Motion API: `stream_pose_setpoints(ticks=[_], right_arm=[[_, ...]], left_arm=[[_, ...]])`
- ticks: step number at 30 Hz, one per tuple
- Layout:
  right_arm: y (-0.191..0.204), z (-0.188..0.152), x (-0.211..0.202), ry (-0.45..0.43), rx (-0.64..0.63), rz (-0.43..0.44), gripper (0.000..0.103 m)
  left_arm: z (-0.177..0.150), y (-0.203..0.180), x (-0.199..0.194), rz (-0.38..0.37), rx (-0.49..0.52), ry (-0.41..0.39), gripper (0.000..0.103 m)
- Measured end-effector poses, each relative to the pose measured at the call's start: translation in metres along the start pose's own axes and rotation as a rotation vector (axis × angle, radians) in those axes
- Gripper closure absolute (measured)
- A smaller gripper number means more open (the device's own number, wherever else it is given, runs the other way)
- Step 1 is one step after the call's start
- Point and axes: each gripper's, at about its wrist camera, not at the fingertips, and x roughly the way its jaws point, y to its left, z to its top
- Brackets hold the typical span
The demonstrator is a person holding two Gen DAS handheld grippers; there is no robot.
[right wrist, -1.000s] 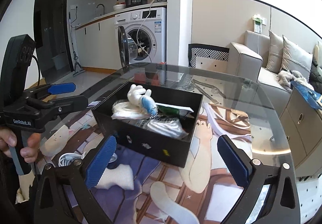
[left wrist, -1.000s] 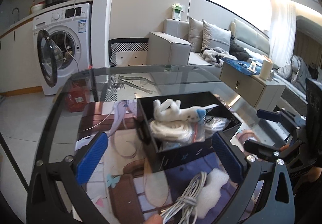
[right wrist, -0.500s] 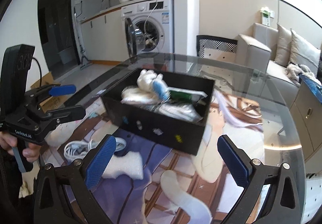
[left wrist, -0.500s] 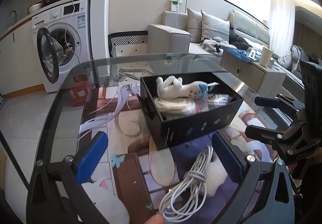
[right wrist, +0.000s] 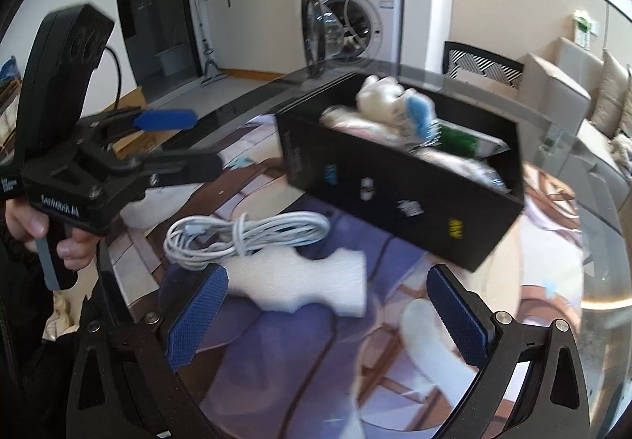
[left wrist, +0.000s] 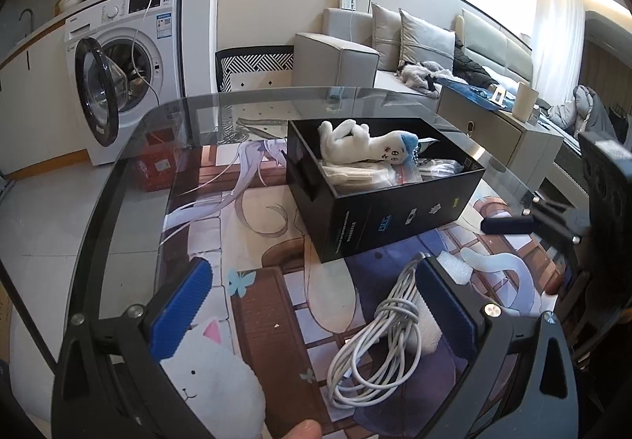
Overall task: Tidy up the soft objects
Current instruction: 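Move the right gripper to the white foam block and close on it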
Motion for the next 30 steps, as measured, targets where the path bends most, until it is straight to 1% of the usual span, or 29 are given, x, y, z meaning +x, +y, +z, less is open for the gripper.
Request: stream_pose_setpoints(ticks=[6, 11, 16, 23, 24, 25, 30], right_arm=[[0.014, -0.003, 0.012, 0.033, -0.017, 0.030, 0.001], [0.022, -0.003, 0.024, 0.056, -0.021, 0.031, 0.001], [0.025, -0.004, 0.032, 0.079, -0.012, 0.012, 0.001], [0.021, -0.003, 0.040, 0.088, 0.013, -0.010, 0.001], [0.020, -0.003, 0.040, 0.088, 0.014, -0.011, 0.004], [0.020, -0.003, 0.041, 0.083, 0.013, -0.009, 0.012], [0.019, -0.004, 0.033, 0.077, -0.023, -0.015, 0.012]], left_arm=[[0.000, 0.006, 0.001, -0.015, -0.027, 0.005, 0.000], [0.000, 0.008, 0.001, -0.015, -0.035, 0.009, 0.000], [0.000, 0.008, 0.002, -0.015, -0.029, 0.011, 0.000], [-0.001, 0.008, 0.003, -0.012, -0.030, 0.016, 0.000], [-0.001, 0.008, 0.003, -0.013, -0.030, 0.016, 0.000], [-0.001, 0.008, 0.003, -0.015, -0.030, 0.015, 0.000], [-0.001, 0.008, 0.004, -0.018, -0.026, 0.022, 0.000]])
